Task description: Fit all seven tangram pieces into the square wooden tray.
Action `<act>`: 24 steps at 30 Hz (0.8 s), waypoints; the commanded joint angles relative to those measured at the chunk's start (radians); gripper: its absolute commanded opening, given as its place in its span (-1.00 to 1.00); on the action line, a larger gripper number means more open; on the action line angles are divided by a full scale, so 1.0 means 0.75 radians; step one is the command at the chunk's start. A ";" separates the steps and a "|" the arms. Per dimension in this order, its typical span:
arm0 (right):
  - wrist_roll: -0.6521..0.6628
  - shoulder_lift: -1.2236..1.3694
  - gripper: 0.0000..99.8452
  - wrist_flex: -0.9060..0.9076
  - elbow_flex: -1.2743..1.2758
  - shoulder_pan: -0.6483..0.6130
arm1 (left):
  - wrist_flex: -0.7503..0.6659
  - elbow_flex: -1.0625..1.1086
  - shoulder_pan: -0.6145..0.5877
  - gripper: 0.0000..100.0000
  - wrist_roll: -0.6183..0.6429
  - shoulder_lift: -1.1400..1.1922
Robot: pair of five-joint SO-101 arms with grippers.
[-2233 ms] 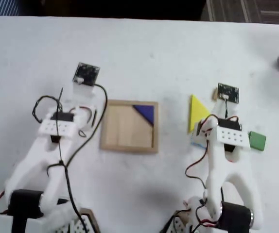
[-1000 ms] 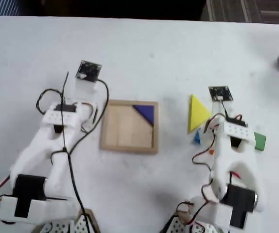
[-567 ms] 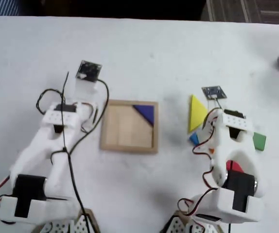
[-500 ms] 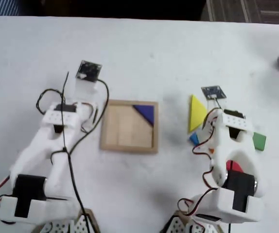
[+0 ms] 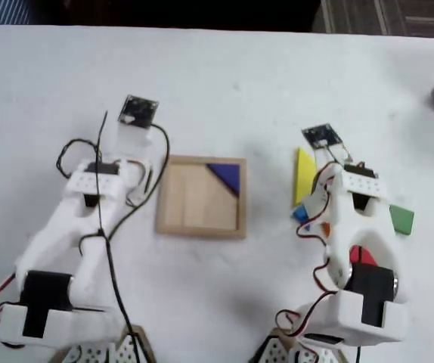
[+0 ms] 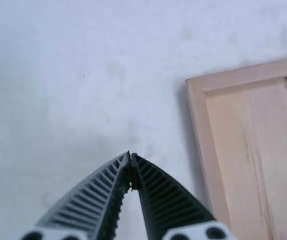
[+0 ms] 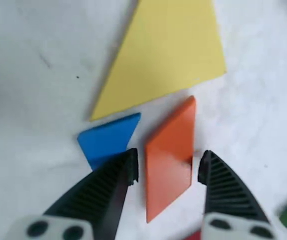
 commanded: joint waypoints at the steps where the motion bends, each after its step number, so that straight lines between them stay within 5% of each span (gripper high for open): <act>1: 0.027 -0.013 -0.60 -0.026 -0.063 -0.050 | 0.006 -0.078 -0.011 -0.94 -0.004 -0.007; 21: 0.047 0.048 -0.61 0.028 -0.076 -0.017 | 0.006 -0.078 -0.011 -0.94 -0.004 -0.007; 24: 0.045 0.048 -0.73 0.026 -0.076 -0.017 | 0.006 -0.078 -0.013 -0.94 -0.004 -0.007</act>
